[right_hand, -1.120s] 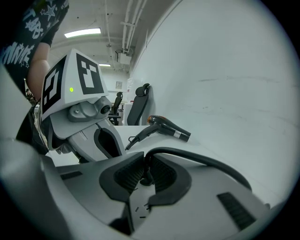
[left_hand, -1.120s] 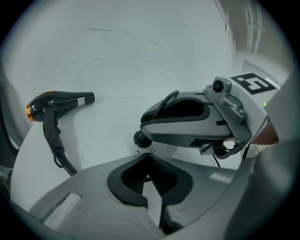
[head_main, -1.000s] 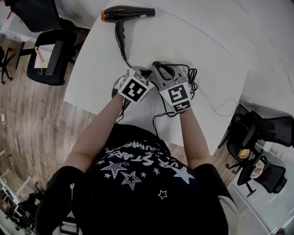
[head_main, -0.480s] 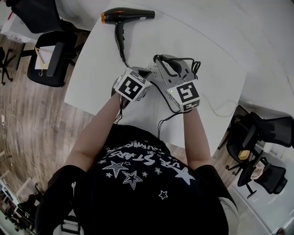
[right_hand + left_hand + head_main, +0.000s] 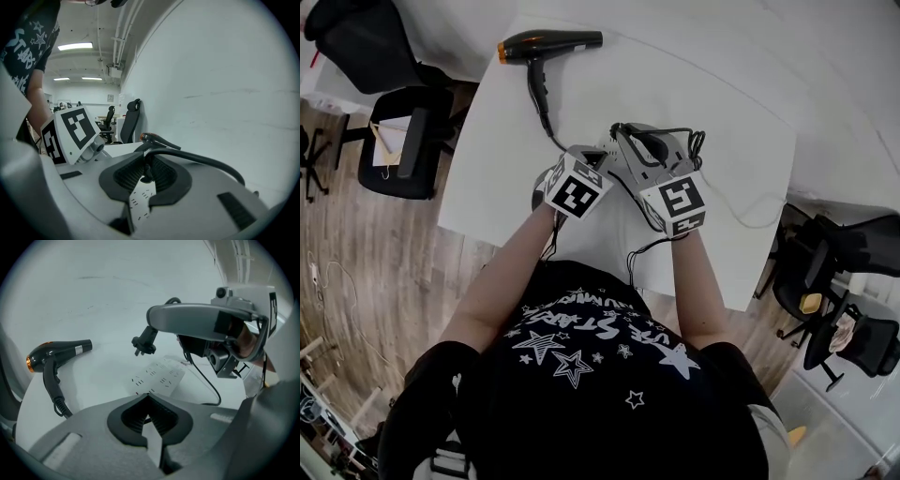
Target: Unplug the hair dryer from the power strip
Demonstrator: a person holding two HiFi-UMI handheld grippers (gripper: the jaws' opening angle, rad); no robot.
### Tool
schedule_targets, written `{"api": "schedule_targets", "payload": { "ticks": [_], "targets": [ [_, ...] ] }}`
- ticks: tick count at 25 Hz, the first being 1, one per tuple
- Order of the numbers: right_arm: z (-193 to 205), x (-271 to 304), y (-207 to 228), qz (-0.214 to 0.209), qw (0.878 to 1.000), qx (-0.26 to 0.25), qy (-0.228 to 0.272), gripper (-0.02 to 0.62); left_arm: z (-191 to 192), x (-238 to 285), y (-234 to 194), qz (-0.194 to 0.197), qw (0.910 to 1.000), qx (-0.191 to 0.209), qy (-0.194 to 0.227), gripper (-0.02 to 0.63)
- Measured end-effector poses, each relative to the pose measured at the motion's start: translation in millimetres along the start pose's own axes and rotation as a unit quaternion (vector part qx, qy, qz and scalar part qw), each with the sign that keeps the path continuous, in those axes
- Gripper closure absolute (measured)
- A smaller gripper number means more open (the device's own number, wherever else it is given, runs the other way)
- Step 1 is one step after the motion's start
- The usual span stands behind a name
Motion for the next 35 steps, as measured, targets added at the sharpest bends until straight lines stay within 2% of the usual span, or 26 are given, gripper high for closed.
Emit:
{"api": "schedule_targets", "payload": {
  "ticks": [2,6,8,14,20,27,35],
  "targets": [
    [0,-6,0,0.017,1.000,0.009,-0.001,0.540,0,0,0,0.001,0.9999,0.011,0.004,0.598],
    [-2,-17,-4,0.046,0.999,0.026,-0.007,0.540,-2,-1,1,-0.010,0.9980,0.062,-0.001,0.598],
    [-4,-21,-8,0.060,0.998,0.031,-0.014,0.540,-3,-7,2,-0.005,0.9977,0.067,0.011,0.598],
    [-11,-27,-26,0.111,0.992,0.064,-0.024,0.540,3,-38,-12,0.034,0.9939,0.096,0.042,0.598],
    [-13,-30,-54,0.154,0.984,0.082,-0.041,0.540,25,-58,-36,0.067,0.9920,0.089,0.058,0.598],
    [-19,-36,-83,0.200,0.970,0.123,-0.062,0.540,56,-66,-52,0.110,0.9871,0.104,0.052,0.598],
    [-36,-41,-125,0.258,0.952,0.156,-0.046,0.541,85,-94,-64,0.164,0.9752,0.138,0.056,0.598]
  ]
}}
Point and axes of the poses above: the fingertips, and each gripper's own axes: x forward along the fingers, y to its right, z out of its underside, the point moved 7 cm from there along -x, backward along the fingers, and after that the axes turned 13 degrees about -y, right-handed, at the moved point
